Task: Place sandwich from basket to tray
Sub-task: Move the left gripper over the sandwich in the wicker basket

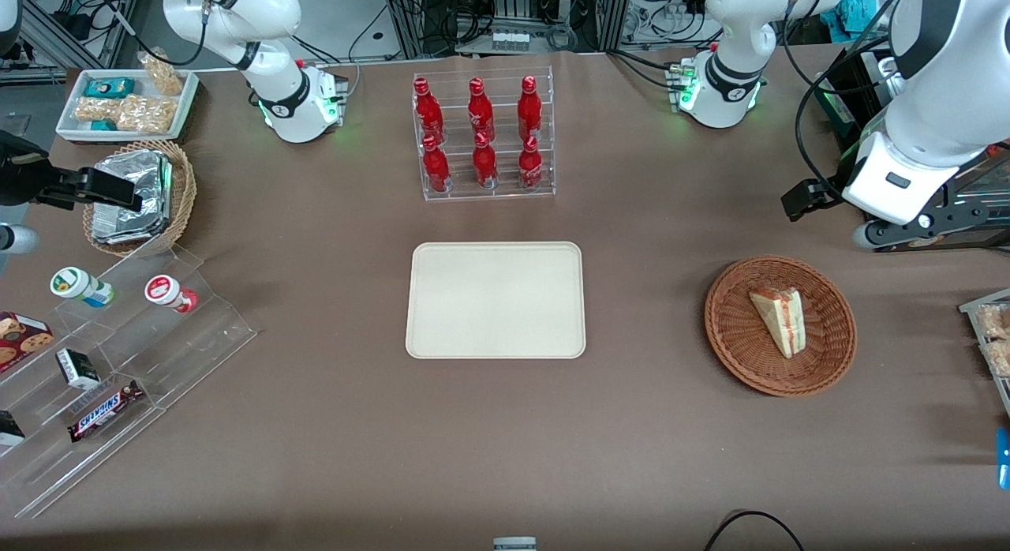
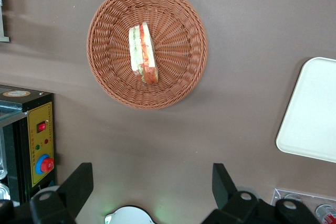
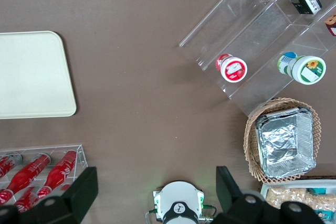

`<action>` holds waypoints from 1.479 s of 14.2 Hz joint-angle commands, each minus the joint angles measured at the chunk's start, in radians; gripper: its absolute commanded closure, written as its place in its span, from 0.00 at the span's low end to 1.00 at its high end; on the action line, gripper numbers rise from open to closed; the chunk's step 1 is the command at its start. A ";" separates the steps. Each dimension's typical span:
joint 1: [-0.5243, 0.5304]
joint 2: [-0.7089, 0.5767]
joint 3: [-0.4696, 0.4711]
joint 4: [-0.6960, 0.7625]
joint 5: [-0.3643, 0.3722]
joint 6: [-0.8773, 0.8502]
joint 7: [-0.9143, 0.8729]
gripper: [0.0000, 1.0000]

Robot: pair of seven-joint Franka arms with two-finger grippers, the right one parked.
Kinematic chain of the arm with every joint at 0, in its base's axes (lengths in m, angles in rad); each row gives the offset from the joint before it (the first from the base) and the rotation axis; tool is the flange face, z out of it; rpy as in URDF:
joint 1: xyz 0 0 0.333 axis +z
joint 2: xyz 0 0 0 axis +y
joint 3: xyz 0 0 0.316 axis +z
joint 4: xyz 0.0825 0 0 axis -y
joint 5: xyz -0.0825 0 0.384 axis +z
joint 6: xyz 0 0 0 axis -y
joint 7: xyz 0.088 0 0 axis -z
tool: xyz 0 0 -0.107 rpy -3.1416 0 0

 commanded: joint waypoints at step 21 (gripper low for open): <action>0.169 0.100 0.051 -0.560 -0.063 0.708 -0.019 0.00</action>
